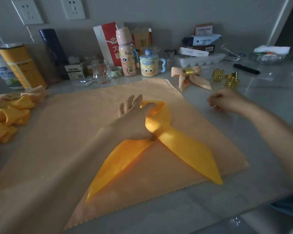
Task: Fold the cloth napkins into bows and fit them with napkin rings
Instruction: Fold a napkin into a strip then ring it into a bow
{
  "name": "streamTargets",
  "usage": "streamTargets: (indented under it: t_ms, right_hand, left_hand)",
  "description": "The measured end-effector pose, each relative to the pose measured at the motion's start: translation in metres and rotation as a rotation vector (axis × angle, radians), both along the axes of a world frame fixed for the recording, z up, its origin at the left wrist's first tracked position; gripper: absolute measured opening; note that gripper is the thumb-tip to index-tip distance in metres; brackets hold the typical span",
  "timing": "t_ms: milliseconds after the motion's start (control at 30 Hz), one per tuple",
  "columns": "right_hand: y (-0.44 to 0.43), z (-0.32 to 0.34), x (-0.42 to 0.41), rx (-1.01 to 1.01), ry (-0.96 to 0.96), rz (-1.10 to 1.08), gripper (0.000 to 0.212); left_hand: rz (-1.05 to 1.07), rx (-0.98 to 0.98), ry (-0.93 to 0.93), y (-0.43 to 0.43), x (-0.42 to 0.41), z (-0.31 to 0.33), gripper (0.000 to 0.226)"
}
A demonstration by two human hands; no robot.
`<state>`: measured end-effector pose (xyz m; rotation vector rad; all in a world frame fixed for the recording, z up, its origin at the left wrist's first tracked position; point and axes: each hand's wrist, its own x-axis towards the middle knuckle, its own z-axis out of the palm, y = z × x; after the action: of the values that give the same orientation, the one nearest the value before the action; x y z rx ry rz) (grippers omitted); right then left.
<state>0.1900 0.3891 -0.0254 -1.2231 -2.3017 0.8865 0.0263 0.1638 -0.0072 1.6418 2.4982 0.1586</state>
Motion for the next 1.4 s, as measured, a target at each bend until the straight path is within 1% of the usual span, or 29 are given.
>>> streamTargets:
  t_ms: [33, 100, 167, 200, 267, 333, 433, 500, 567, 667, 733, 800, 867, 933, 1000, 1100, 1133, 1233, 1300, 1367, 1400]
  right_hand:
    - [0.009, -0.007, -0.001, 0.019, 0.038, -0.066, 0.015]
    - [0.026, -0.013, -0.002, 0.166, 0.100, -0.253, 0.021]
    - [0.037, -0.015, -0.002, 0.317, 0.107, -0.425, 0.024]
    - [0.039, -0.016, -0.003, 0.360, 0.084, -0.459, 0.027]
    - [0.049, -0.019, -0.001, 0.447, -0.046, -0.413, 0.034]
    - [0.060, -0.021, 0.001, 0.522, -0.188, -0.286, 0.040]
    - [0.080, -0.022, 0.001, 0.497, -0.333, -0.165, 0.052]
    - [0.091, -0.025, -0.002, 0.453, -0.361, -0.175, 0.055]
    - [0.097, -0.027, -0.005, 0.491, -0.348, -0.261, 0.048]
    - [0.096, -0.029, -0.003, 0.642, -0.284, -0.373, 0.032]
    - [0.090, -0.030, 0.001, 0.704, -0.255, -0.369, 0.025]
    - [0.084, -0.028, 0.000, 0.723, -0.244, -0.313, 0.018]
    - [0.067, -0.021, -0.001, 0.633, -0.169, -0.250, 0.013]
    - [0.042, -0.010, 0.000, 0.464, 0.005, -0.167, 0.012]
    - [0.005, 0.003, 0.008, 0.271, 0.132, -0.019, 0.013]
    - [-0.056, 0.021, 0.030, 0.047, 0.217, 0.185, 0.014]
    - [-0.075, 0.026, 0.038, -0.013, 0.227, 0.224, 0.016]
    - [-0.114, 0.035, 0.056, -0.077, 0.174, 0.324, 0.021]
    - [-0.128, 0.031, 0.058, -0.081, 0.129, 0.360, 0.026]
    - [-0.135, 0.024, 0.056, -0.089, 0.090, 0.360, 0.043]
    - [-0.138, 0.022, 0.055, -0.113, 0.069, 0.354, 0.048]
  left_hand:
    - [-0.016, -0.028, -0.011, 0.002, -0.001, 0.005, 0.099]
    - [-0.076, -0.085, -0.003, 0.004, 0.001, 0.012, 0.104]
    - [-0.159, -0.090, -0.048, 0.007, 0.009, 0.013, 0.100]
    - [-0.196, -0.055, -0.081, 0.006, 0.015, 0.012, 0.094]
    - [-0.255, 0.059, -0.133, 0.010, 0.026, 0.004, 0.077]
    - [-0.275, 0.145, -0.135, 0.012, 0.032, -0.005, 0.064]
    - [-0.270, 0.212, -0.145, 0.016, 0.030, -0.012, 0.052]
    - [-0.264, 0.222, -0.149, 0.016, 0.027, -0.011, 0.050]
    - [-0.277, 0.205, -0.154, 0.016, 0.027, -0.009, 0.048]
    - [-0.328, 0.177, -0.214, 0.013, 0.033, -0.005, 0.046]
    - [-0.390, 0.131, -0.259, 0.010, 0.040, -0.002, 0.049]
    - [-0.447, 0.053, -0.259, 0.009, 0.046, 0.000, 0.056]
    - [-0.507, -0.032, -0.228, 0.007, 0.049, 0.002, 0.066]
    - [-0.532, -0.085, -0.204, 0.006, 0.048, 0.001, 0.072]
    - [-0.531, -0.097, -0.169, 0.010, 0.047, -0.004, 0.074]
    - [-0.510, -0.083, -0.087, 0.012, 0.048, -0.010, 0.075]
    - [-0.515, -0.064, -0.073, 0.011, 0.048, -0.011, 0.074]
    - [-0.536, 0.029, -0.022, 0.003, 0.050, -0.015, 0.065]
    - [-0.527, 0.142, 0.007, 0.005, 0.049, -0.020, 0.049]
    - [-0.514, 0.244, 0.000, 0.004, 0.049, -0.024, 0.031]
    - [-0.501, 0.291, -0.028, 0.004, 0.048, -0.027, 0.026]
